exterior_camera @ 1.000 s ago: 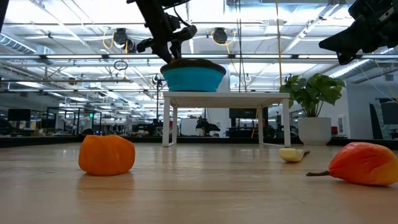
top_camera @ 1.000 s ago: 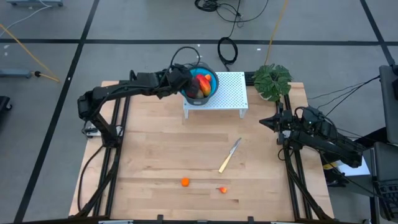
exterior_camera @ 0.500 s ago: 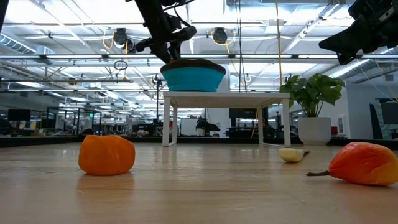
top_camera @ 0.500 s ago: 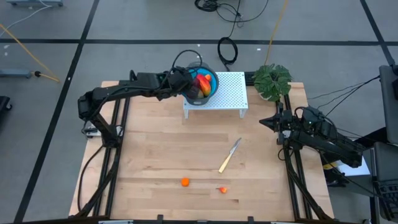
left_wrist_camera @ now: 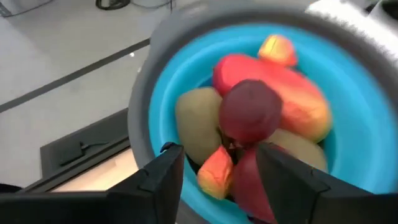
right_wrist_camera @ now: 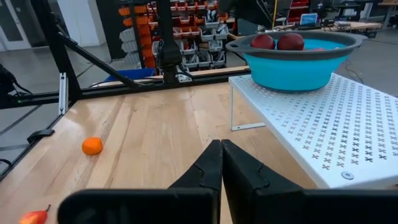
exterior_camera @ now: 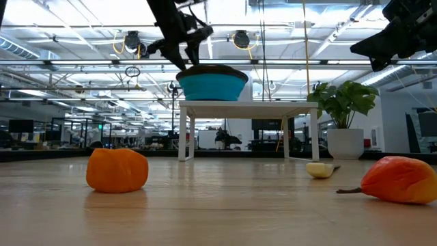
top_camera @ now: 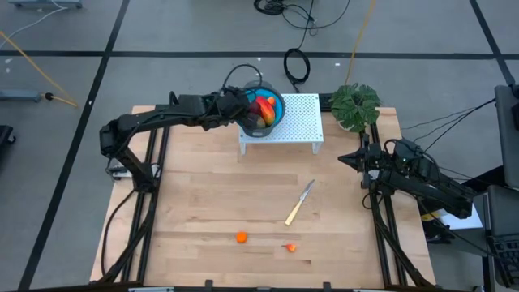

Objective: Pick & Place Fruit
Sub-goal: Put the orange peach into the blue strainer bowl on the shelf

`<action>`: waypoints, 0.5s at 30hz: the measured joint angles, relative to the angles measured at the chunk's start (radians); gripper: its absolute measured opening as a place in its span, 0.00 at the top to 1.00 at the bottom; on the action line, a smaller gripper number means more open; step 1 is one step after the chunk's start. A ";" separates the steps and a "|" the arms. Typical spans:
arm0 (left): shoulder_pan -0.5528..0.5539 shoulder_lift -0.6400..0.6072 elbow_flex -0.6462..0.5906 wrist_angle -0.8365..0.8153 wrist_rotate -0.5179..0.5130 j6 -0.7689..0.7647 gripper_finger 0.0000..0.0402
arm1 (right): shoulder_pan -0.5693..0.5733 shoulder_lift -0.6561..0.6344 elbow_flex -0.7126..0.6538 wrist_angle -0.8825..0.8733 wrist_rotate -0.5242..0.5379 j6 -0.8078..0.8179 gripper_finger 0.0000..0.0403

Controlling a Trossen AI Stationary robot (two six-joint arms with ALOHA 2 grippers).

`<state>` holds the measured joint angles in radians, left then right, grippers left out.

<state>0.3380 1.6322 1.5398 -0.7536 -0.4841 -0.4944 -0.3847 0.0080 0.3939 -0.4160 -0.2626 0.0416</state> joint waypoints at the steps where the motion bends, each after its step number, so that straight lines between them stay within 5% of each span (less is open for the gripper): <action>1: -0.004 -0.014 0.000 0.003 0.003 -0.014 0.49 | 0.000 0.000 0.000 0.000 -0.001 0.007 0.99; 7: -0.101 -0.079 0.002 -0.003 0.021 -0.085 0.52 | 0.000 0.000 0.000 0.013 -0.018 0.165 0.99; 15: -0.345 -0.095 0.002 -0.007 -0.048 -0.161 0.60 | 0.000 0.005 0.000 0.054 -0.259 0.227 0.99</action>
<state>-0.0066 1.5375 1.5414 -0.7604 -0.5317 -0.6555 -0.3845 0.0131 0.3939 -0.3616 -0.5221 0.2687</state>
